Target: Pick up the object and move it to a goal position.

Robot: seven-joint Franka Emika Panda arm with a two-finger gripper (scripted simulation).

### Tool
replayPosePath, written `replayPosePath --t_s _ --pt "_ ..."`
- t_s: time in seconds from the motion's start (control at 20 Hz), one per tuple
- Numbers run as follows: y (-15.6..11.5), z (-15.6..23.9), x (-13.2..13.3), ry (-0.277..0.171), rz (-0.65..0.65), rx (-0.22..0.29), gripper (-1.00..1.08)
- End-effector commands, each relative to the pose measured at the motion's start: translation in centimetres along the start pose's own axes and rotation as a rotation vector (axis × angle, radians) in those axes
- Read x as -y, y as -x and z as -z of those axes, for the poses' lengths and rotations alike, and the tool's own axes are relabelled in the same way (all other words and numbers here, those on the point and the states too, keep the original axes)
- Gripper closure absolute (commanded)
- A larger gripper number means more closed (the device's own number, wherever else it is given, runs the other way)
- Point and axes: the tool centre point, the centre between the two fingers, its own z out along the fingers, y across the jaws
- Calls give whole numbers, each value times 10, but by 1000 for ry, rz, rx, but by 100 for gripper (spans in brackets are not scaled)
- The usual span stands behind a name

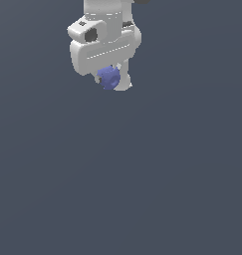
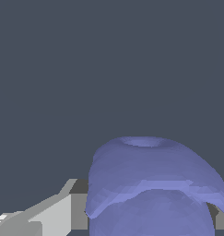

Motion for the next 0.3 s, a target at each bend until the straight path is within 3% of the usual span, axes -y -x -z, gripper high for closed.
replayPosePath --t_s 0.0,0.25 --pt "6 8 0 -1 0 1 108" --pt "9 14 -1 0 0 2 108"
